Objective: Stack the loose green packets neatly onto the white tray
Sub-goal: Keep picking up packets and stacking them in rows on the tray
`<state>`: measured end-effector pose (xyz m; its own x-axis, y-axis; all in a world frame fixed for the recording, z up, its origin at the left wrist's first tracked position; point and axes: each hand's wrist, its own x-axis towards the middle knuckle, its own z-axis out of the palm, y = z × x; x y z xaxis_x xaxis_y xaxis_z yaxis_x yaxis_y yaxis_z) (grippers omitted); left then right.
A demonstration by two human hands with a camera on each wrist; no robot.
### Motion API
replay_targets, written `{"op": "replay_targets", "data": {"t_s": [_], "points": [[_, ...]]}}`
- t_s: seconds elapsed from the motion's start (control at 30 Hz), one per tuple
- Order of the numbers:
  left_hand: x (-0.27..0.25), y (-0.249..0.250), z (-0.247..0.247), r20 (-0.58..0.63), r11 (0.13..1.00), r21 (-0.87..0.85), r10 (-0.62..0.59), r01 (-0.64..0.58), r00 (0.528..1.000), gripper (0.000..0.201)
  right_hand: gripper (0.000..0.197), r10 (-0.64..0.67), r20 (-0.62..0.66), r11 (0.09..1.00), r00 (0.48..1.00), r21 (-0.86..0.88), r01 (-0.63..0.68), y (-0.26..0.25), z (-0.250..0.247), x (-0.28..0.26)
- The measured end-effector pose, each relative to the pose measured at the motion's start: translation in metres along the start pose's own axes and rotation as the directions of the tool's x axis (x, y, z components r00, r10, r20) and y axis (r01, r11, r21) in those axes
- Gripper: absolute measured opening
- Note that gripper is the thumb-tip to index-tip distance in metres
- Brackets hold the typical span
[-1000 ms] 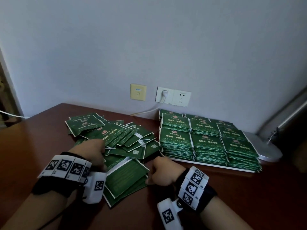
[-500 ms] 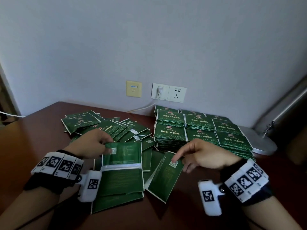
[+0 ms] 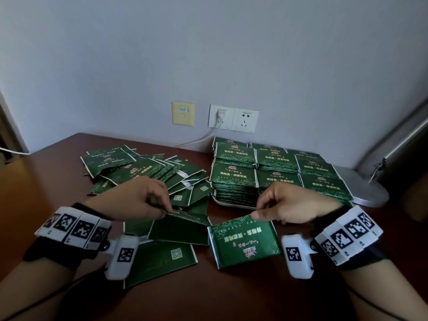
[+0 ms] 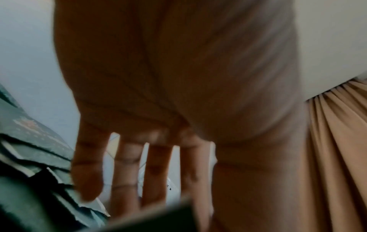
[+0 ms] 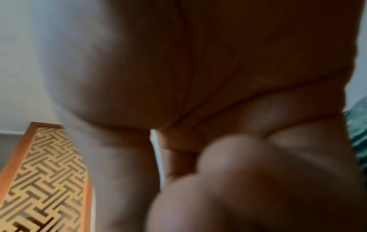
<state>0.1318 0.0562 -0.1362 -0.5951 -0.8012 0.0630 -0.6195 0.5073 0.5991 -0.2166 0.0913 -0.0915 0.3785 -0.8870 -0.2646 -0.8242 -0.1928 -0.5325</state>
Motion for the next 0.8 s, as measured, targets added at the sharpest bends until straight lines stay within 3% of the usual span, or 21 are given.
{"op": "replay_targets", "data": {"t_s": [0.1,0.17,0.27,0.4,0.5,0.63,0.8], "points": [[-0.002,0.006,0.003,0.191,0.997,0.07,-0.046,0.033,0.981,0.01,0.018,0.065,0.068,0.994,0.996,-0.088,-0.059,0.005,0.005,0.005],[-0.001,0.007,0.005,0.215,0.992,0.109,-0.088,0.066,0.973,0.015,0.009,0.153,0.076,0.957,0.985,-0.259,-0.129,0.006,0.01,0.01],[0.003,0.001,0.007,0.114,0.968,0.179,-0.197,0.175,0.974,0.023,0.038,0.208,0.067,0.904,0.976,-0.394,-0.165,0.002,0.02,0.02],[0.009,-0.003,0.015,0.141,0.882,0.331,-0.397,0.335,0.907,0.055,0.074,0.1,0.186,0.939,0.977,-0.341,-0.032,-0.017,0.038,0.026],[0.016,0.001,0.025,0.139,0.875,0.346,-0.404,0.338,0.904,0.064,0.087,0.047,0.261,0.908,0.964,-0.413,0.067,-0.031,0.047,0.031],[0.021,0.005,0.03,0.169,0.894,0.321,-0.378,0.312,0.91,0.051,0.106,0.058,0.338,0.854,0.939,-0.505,0.13,-0.039,0.051,0.031],[0.017,0.004,0.028,0.129,0.941,0.196,-0.303,0.276,0.944,0.037,0.1,0.062,0.356,0.835,0.933,-0.531,0.147,-0.04,0.05,0.03]]}}
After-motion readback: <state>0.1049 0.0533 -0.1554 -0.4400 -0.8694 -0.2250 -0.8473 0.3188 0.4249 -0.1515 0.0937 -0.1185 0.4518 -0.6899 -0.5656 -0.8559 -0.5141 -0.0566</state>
